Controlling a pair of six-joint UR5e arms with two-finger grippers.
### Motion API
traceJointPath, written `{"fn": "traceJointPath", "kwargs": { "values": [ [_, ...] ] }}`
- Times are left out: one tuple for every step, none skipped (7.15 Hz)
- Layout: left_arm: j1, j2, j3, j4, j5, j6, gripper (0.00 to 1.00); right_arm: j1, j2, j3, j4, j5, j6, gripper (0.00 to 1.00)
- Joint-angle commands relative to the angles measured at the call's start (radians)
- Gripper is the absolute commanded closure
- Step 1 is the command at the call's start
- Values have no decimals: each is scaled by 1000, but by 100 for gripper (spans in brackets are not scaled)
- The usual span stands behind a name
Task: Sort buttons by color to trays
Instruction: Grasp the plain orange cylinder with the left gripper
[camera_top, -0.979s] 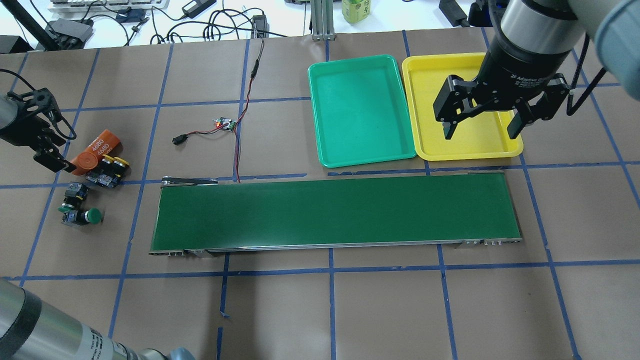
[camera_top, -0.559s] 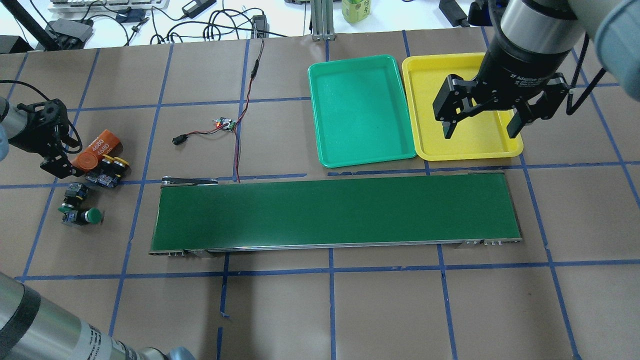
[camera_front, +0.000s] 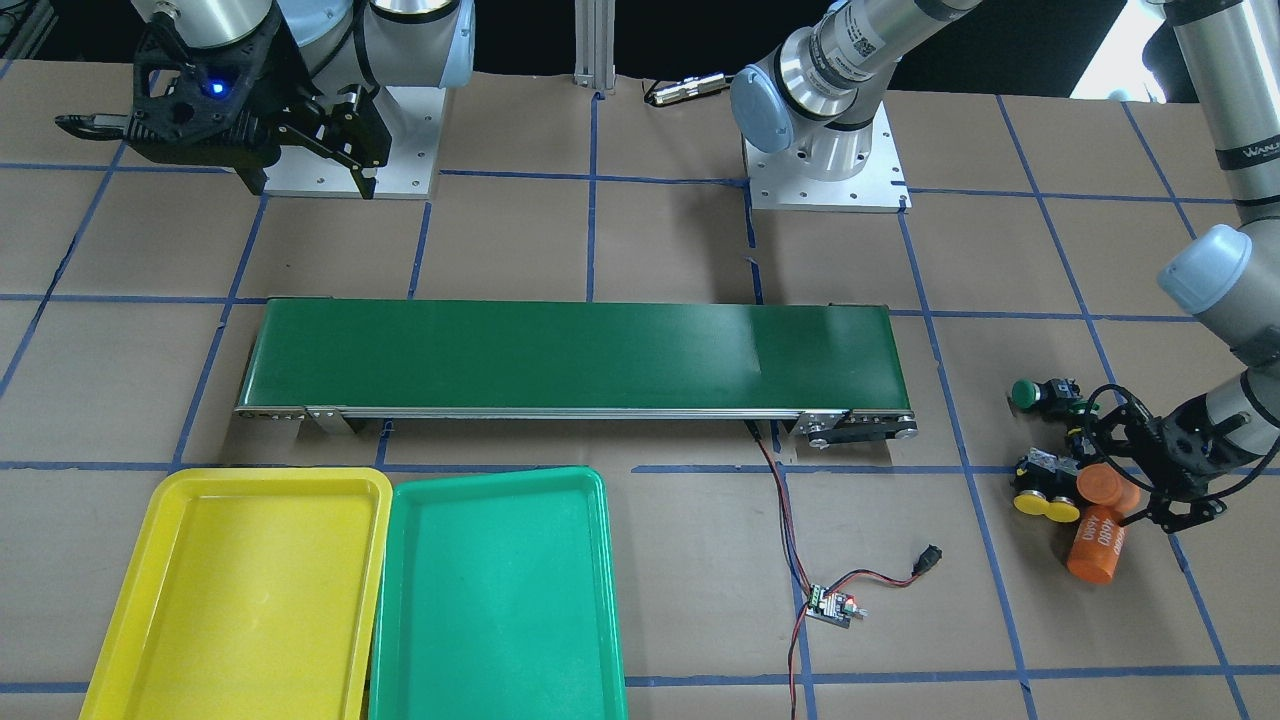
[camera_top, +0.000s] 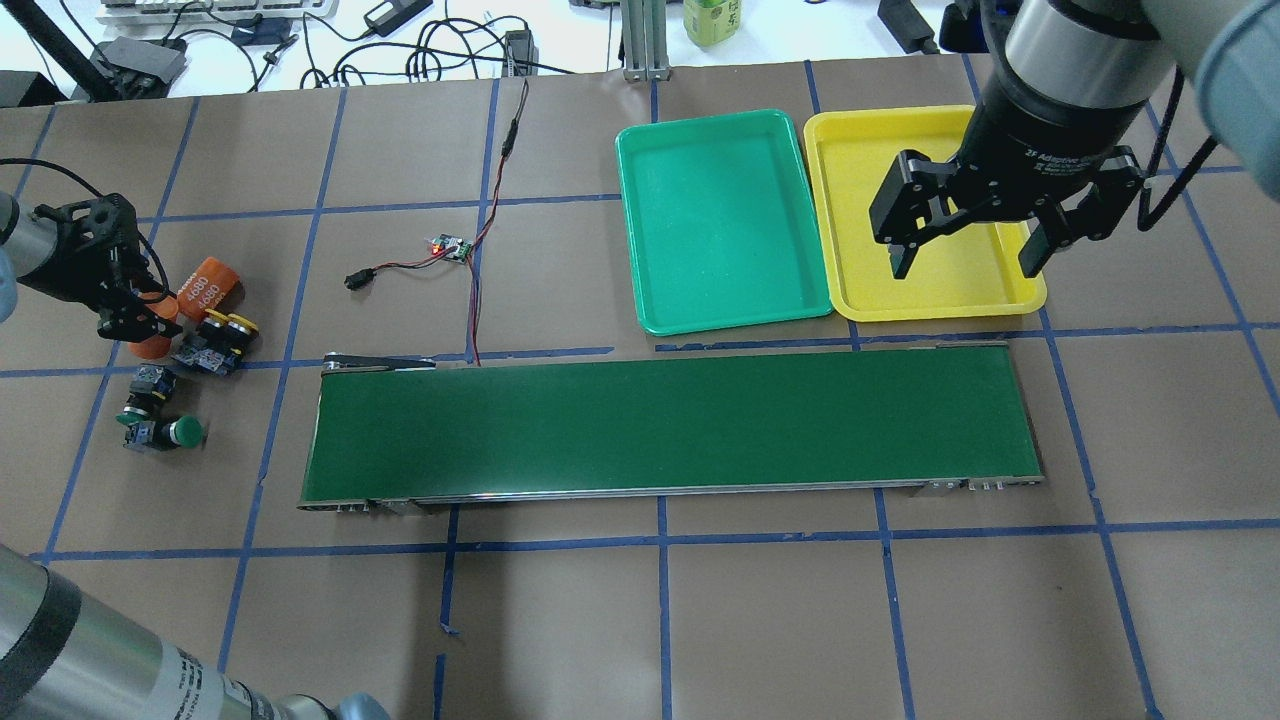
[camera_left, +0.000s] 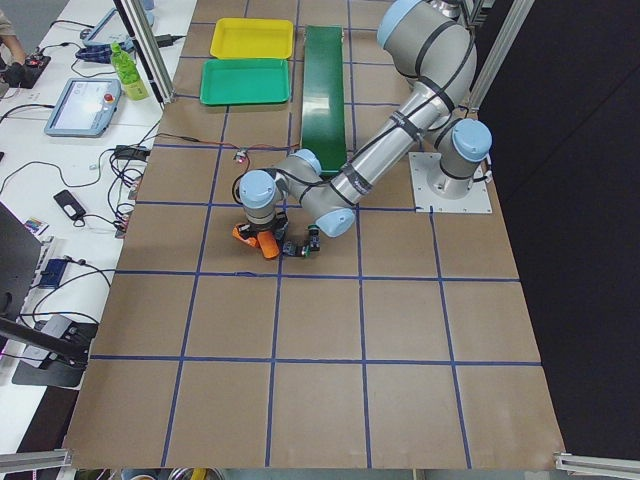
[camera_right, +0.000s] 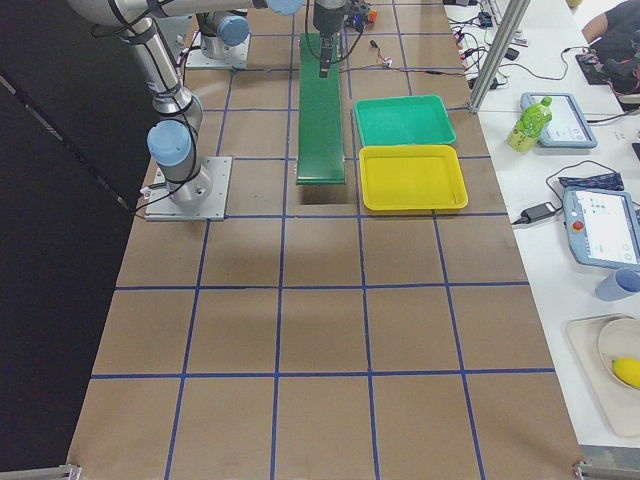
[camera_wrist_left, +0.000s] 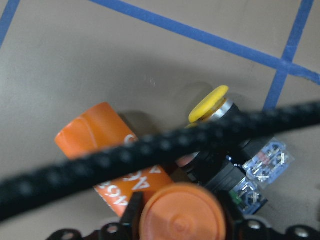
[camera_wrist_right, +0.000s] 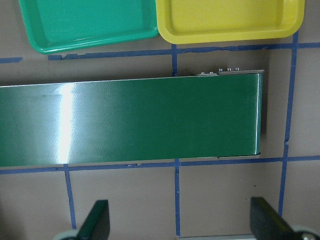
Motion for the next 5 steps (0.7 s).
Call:
{"fn": "traceJointPath", "kwargs": {
  "values": [
    [2,30,12,-27,5,-3,100,1,-3,9,2,-4,2,0],
    [0,56,20,-95,8,-36,100,1,-6,15,2,-4,2,0],
    [-19,109,9,-174,8,-189,100,1,-6,15,1,-7,0,0],
    [-76,167,-14,-209,12,-227,100,0,-8,14,1,-7,-12,0],
    [-173,222,-35,-226,67,-253,100,0,-3,15,-10,-9,-18,0]
  ]
}}
